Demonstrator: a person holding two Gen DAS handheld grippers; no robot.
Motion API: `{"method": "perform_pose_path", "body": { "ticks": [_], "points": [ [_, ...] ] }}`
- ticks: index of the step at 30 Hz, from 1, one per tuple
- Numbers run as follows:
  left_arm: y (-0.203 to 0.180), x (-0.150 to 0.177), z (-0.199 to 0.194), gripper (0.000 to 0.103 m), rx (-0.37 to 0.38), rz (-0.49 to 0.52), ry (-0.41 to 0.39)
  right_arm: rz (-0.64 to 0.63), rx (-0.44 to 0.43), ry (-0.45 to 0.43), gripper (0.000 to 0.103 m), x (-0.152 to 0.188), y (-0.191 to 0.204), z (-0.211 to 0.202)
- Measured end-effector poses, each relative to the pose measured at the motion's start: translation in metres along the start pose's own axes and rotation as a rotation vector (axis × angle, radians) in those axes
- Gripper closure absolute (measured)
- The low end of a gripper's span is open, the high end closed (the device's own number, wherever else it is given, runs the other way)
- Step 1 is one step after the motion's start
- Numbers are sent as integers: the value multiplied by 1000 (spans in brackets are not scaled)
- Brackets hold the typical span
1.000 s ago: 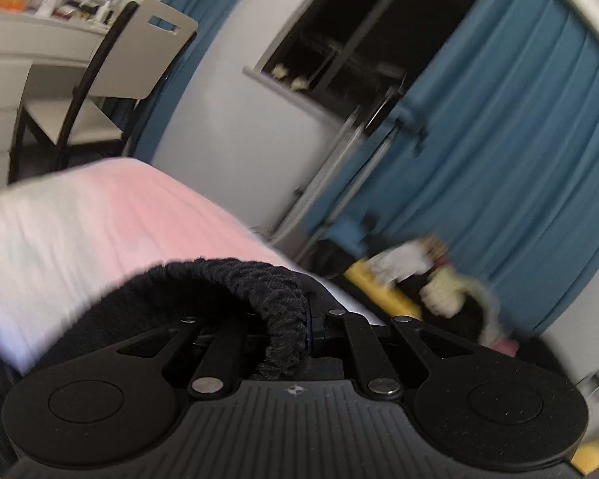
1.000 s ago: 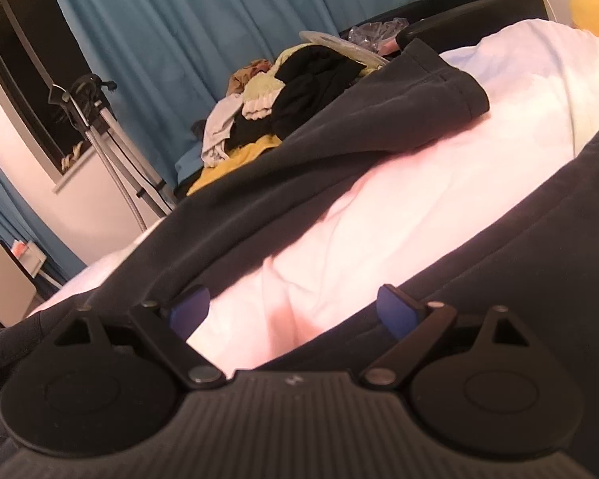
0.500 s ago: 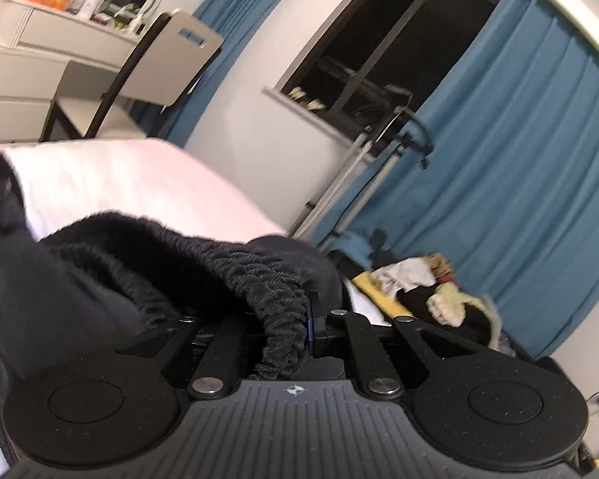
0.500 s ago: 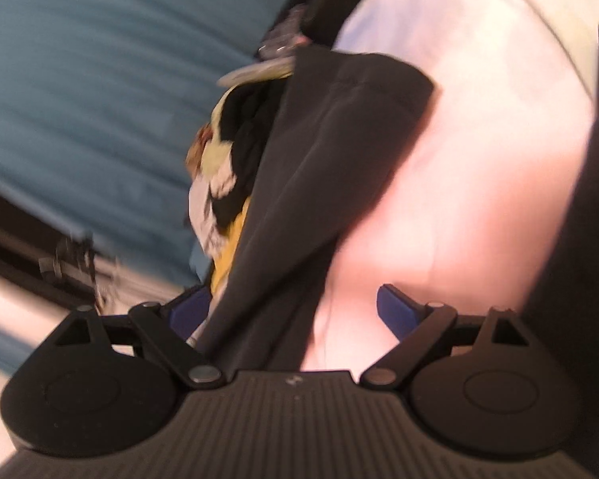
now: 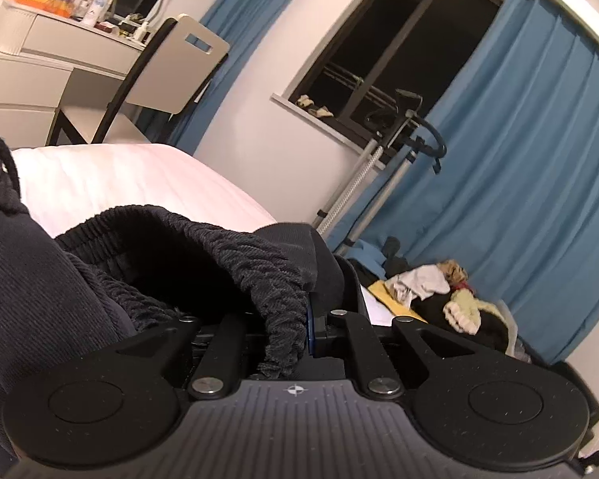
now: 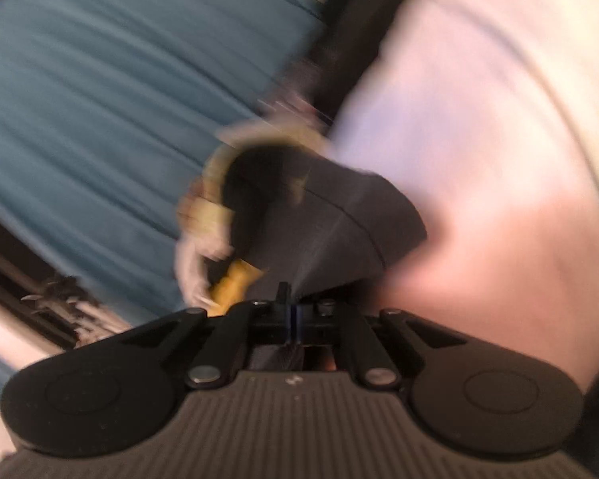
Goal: Fold clothes
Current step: 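Grasp the hood rim with the left gripper while the right gripper lifts away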
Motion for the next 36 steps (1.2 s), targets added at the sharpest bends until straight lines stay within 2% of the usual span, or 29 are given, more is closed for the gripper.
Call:
{"method": "perform_pose_path", "body": {
  "ticks": [2, 4, 6, 8, 9, 11, 12, 15, 19, 23, 24, 26, 28, 30, 32, 33, 36],
  "points": [
    [9, -3, -4, 91, 15, -59, -14, -140, -150, -72, 100, -5, 38, -36],
    [20, -6, -8, 91, 30, -124, -25, -221, -212, -134, 100, -9, 48, -69],
    [29, -9, -11, 91, 45, -175, -27, -183, -21, -121, 100, -19, 19, -82],
    [36, -11, -13, 91, 62, -220, -20, 48, 205, -33, 100, -24, -39, -85],
    [40, -12, -13, 91, 71, -242, -17, 186, 280, -1, 100, -22, -71, -91],
    [46, -15, -14, 91, 90, -269, -5, 346, 300, 5, 100, -20, -101, -104],
    [47, -16, -13, 91, 101, -263, 6, 363, 293, 7, 100, -22, -102, -107],
    [47, -27, -6, 91, 136, -160, 46, 254, 283, -18, 100, -23, -76, -110],
    [39, -63, 18, 91, 118, -15, 92, 124, 296, -42, 99, -22, -47, -100],
    [37, -117, 78, 92, 60, -21, 193, 54, 328, -22, 99, -29, -17, -59],
    [35, -132, 94, 92, 46, -12, 196, 45, 334, -8, 99, -32, -7, -45],
    [29, -162, 123, 92, 18, 30, 183, 43, 285, 25, 100, -39, 20, -31],
    [28, -186, 146, 92, 51, 35, 163, 0, 185, 29, 100, -48, 59, -24],
    [26, -200, 160, 92, 131, 62, 119, -98, -19, -45, 100, -54, 89, -46],
    [36, -199, 172, 92, 165, 75, 94, -219, -231, -137, 100, -54, 109, -79],
    [42, -197, 179, 92, 178, 77, 85, -264, -258, -169, 100, -53, 104, -96],
    [59, -175, 216, 92, 91, 140, 185, -201, -84, -93, 100, -57, 36, -112]
  ]
}}
Point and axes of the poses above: each gripper's, at about its wrist camera, not at the fingertips, and z roughly the way its jaws point, y to its left, x to its underside, the point moved 1 cm from there along z, roughly the way its jaws point, and after that the axes turned 12 degrees about z, right-handed, at the moved point
